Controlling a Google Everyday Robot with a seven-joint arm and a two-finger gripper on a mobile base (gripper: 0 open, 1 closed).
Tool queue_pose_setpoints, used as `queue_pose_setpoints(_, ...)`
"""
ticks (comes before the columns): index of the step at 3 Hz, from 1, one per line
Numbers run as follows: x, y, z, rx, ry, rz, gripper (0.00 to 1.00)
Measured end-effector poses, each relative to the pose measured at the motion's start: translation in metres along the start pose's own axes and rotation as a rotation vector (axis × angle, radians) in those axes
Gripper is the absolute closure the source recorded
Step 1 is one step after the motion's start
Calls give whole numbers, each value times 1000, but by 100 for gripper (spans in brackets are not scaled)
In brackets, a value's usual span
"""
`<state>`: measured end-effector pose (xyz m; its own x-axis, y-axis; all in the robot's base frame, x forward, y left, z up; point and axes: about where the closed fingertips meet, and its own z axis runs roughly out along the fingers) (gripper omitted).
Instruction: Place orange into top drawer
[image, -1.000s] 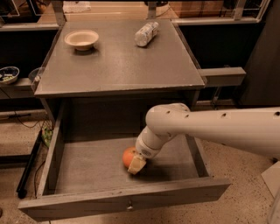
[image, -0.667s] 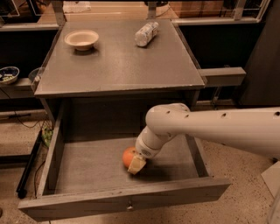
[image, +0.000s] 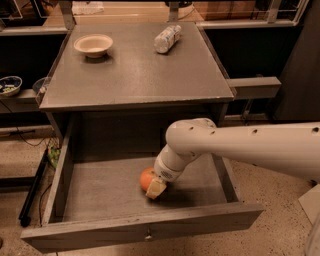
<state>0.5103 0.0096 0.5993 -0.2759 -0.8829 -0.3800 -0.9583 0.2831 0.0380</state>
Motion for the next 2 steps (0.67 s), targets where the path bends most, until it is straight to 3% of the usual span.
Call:
queue_pose_setpoints(1, 0, 0, 0, 0, 0, 0, 0)
queue_pose_setpoints(2, 0, 0, 0, 0, 0, 0, 0)
